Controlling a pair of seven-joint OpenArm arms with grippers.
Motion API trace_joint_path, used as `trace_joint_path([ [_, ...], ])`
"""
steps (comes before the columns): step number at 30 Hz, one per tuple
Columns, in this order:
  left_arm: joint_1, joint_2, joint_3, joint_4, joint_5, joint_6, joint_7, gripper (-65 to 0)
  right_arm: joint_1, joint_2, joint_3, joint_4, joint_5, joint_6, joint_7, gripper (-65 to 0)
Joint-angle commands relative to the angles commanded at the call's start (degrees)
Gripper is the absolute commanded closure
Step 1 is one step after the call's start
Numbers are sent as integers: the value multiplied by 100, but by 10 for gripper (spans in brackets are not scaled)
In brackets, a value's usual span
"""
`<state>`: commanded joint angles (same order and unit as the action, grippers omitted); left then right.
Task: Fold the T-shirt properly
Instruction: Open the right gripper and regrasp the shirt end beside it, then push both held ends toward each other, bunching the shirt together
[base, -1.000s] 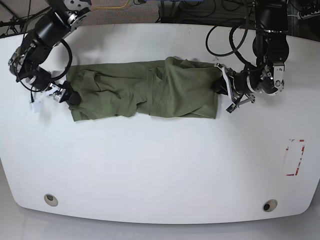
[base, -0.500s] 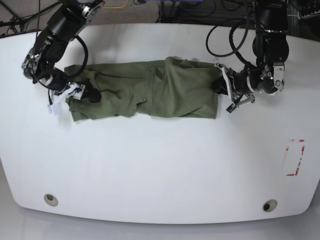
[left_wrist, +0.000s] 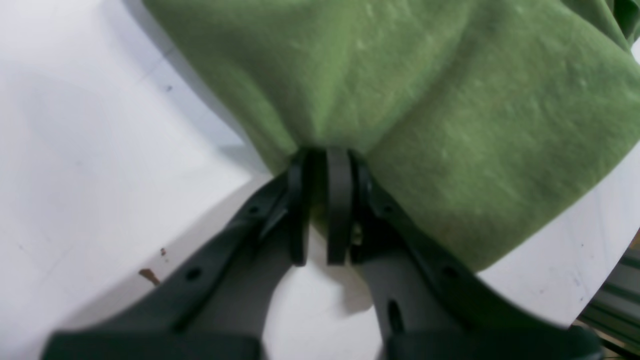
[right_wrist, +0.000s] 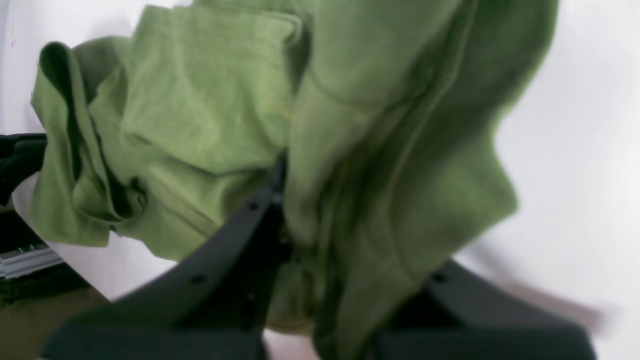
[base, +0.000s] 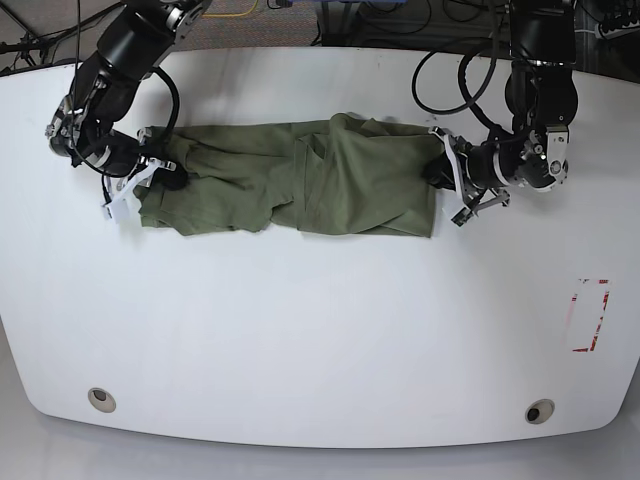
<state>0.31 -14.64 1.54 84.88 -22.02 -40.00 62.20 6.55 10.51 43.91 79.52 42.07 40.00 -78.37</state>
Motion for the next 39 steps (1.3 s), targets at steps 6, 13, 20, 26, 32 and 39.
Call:
trace_joint_path([
  [6,-132,62,651,-44,0,0,123,-43,-193,158,-26,624,-9,0,-9,0],
  [13,-369,519,818,-378,0,0,158,-43,-246,484,-809,1477,-9,0,9,0],
  [20,-765,1037,809,-1143,0,0,141,-43,-387,545,-1169,2602,-18,-198,18,0],
  [26,-1081,1495,809,-1899,0,0,-132,-43,-404,492,-1231,3024,-18,-189,18,0],
  [32,-1222,1732,809,-2215,-44,198,-466,-43,-431,369,-1547,3297,-9,-207,18,0],
  [39,-1345,1890,818,-2242,-35,233,-440,-43,-413,97,-1943,3279,-18,-215,26,0],
])
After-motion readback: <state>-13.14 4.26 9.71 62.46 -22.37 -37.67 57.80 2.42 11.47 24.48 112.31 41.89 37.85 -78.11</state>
